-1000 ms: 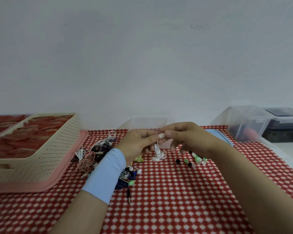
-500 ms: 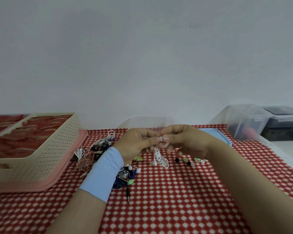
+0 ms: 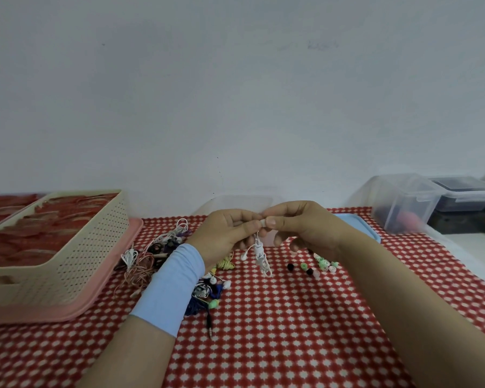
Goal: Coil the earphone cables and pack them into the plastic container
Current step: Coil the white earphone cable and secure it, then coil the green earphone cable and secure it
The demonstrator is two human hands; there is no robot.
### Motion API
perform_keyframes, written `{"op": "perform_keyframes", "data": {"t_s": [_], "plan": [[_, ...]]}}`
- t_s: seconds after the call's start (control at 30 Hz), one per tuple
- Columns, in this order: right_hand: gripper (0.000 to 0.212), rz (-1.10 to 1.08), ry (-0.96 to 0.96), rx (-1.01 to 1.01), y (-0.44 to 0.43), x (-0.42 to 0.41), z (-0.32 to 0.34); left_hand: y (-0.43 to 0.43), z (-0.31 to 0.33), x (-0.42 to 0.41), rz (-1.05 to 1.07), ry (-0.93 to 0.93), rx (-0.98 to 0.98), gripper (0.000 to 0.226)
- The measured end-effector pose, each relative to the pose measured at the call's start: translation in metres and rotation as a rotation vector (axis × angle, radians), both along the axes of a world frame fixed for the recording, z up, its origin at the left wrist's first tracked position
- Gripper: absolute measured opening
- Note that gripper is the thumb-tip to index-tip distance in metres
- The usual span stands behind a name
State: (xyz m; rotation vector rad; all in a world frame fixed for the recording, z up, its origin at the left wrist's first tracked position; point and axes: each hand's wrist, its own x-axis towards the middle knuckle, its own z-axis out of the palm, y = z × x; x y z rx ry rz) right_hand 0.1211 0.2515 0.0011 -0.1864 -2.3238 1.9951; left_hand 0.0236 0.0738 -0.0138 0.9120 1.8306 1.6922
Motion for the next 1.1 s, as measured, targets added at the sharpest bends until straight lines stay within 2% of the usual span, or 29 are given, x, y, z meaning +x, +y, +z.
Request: {"op": "perform_keyframes", "data": {"t_s": [0.13,0.3,0.43,0.53,0.63,0.83,0.97,1.1], "plan": [[0.025,-0.059,0.020,0.127,0.008,0.006,0.009,0.002,0.007,0.003,0.048,0.059,0.011,0.012],[0.033,0.069,-0.055,0.414,-0.001,0.009,0.013,0.001,0.014,0.006,0.074,0.029,0.081,0.017],[0.014,-0.095,0.058,0.353,-0.010,0.003,0.011,-0.002,0.020,0.002,0.144,0.017,0.143,0.019],[0.011,-0.190,0.152,0.380,-0.011,-0.004,0.013,-0.006,0.023,-0.007,0.274,0.128,0.122,0.015],[0.011,-0.260,0.164,0.514,-0.013,-0.020,0.014,-0.005,0.027,-0.020,0.319,0.296,0.030,0.021],[0.021,-0.301,0.093,0.935,-0.019,-0.068,0.020,-0.003,0.030,-0.055,0.384,0.548,-0.365,0.014],[0.017,-0.256,-0.005,1.134,-0.028,-0.096,0.011,-0.011,0.028,-0.067,0.337,0.613,-0.570,0.023],[0.027,-0.232,-0.042,1.164,-0.035,-0.103,0.008,-0.028,0.029,-0.069,0.342,0.610,-0.574,0.028]]}}
